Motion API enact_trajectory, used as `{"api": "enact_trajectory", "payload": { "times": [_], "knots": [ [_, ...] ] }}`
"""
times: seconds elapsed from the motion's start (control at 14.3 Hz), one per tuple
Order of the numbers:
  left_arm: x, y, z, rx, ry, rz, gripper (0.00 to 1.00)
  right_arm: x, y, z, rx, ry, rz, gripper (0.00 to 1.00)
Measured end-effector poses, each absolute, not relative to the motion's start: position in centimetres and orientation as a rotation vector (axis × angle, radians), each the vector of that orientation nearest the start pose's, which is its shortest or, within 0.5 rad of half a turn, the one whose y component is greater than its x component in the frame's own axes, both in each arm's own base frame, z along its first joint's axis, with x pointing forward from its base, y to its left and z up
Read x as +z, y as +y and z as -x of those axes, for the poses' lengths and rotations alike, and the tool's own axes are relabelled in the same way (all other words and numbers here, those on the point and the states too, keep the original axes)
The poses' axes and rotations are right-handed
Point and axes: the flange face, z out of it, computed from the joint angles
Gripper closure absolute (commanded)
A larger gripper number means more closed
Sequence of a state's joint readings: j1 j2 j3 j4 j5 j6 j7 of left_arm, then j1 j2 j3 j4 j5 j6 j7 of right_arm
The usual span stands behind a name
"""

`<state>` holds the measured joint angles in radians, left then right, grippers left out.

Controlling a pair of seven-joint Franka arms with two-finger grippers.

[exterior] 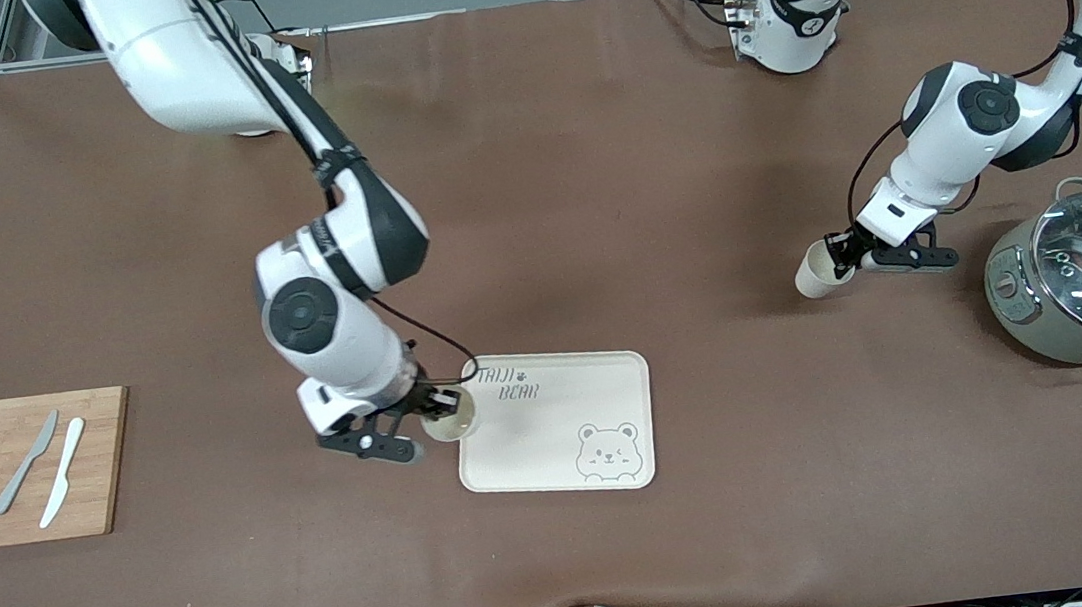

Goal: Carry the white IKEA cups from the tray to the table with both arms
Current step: 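Lift the cup off the tray toward the cutting board with the right gripper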

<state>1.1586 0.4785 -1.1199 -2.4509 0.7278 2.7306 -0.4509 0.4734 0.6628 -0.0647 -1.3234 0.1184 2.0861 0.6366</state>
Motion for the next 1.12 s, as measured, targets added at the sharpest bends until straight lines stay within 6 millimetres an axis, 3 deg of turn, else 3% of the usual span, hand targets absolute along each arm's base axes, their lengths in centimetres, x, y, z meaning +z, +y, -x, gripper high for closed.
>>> {"api": "enact_trajectory", "payload": {
  "times": [0.21, 0.56, 1.12],
  "knots": [
    [23.1, -3.3, -49.2, -0.277, 0.158, 3.256, 1.00, 37.8, 26.8, -68.1, -0.025, 0.315, 3.039, 1.00],
    [23.1, -3.0, -49.6, -0.282, 0.146, 3.259, 1.00, 39.9, 19.8, -69.2, 0.021, 0.114, 3.066, 1.00],
    [22.6, -3.1, -50.5, -0.285, 0.163, 3.244, 1.00, 39.9, 11.0, -70.2, 0.061, -0.088, 3.069, 1.00]
  ]
}}
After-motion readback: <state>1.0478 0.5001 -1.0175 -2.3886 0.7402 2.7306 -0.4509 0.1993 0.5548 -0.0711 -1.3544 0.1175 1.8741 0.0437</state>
